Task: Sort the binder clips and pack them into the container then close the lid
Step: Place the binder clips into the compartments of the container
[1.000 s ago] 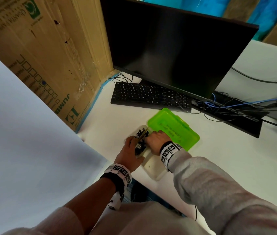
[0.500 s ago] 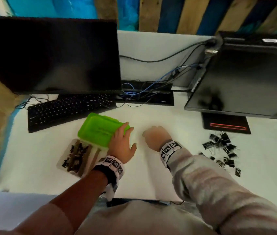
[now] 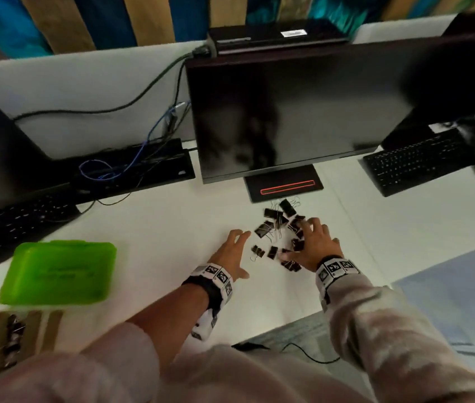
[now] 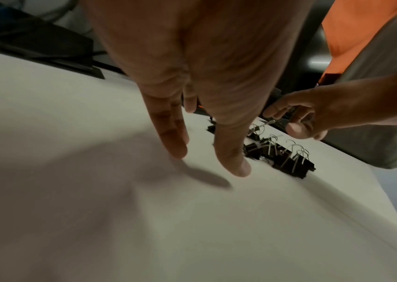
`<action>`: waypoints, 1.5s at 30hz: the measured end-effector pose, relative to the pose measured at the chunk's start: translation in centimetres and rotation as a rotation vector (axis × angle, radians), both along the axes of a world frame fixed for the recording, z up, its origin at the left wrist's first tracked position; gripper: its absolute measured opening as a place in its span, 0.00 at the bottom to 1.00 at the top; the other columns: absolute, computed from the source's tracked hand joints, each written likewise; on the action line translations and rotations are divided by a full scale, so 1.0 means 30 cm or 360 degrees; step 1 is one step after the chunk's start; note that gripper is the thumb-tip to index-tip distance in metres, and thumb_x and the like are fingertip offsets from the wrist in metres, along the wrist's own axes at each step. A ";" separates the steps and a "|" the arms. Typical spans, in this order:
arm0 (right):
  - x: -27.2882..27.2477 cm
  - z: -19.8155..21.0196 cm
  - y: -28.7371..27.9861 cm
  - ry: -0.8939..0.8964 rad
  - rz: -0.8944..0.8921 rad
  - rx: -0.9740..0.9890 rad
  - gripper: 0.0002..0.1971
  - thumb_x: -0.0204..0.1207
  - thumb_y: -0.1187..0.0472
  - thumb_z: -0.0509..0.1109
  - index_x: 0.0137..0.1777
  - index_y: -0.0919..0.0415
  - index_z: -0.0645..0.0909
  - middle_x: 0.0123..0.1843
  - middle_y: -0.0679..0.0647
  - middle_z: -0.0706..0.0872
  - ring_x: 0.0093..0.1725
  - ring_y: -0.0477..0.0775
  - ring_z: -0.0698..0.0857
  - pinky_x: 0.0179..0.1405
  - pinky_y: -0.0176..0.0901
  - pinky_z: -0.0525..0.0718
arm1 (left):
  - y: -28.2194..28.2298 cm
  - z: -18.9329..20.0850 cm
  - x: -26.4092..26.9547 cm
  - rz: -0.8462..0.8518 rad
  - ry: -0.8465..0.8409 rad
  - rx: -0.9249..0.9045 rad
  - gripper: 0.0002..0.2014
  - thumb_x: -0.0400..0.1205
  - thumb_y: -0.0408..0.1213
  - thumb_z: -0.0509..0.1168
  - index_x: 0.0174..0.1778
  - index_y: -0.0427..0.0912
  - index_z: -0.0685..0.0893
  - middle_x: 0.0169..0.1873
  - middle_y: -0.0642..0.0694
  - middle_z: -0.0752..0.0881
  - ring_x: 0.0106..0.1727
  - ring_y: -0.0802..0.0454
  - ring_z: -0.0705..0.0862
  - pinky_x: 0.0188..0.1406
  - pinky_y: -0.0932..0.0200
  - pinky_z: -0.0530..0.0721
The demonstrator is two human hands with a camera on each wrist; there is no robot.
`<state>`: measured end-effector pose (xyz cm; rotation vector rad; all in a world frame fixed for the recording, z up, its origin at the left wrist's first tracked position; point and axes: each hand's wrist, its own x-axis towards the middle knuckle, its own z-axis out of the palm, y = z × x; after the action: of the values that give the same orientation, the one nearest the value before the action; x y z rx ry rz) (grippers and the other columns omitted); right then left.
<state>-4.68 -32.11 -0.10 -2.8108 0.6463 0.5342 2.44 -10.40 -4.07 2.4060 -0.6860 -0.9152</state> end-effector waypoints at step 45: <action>0.040 -0.138 0.384 -0.0051 0.0555 0.0857 0.23 0.65 0.60 0.79 0.62 0.57 0.81 0.60 0.57 0.74 0.54 0.57 0.82 0.60 0.45 0.80 | 0.197 -0.008 -0.054 0.0013 0.0010 0.0138 0.16 0.72 0.29 0.69 0.55 0.35 0.77 0.55 0.39 0.74 0.50 0.36 0.82 0.48 0.52 0.80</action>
<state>-3.48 -20.60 -4.24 -2.4072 -0.0132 0.6106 0.82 -4.49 -4.30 2.4784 -0.6457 -0.9673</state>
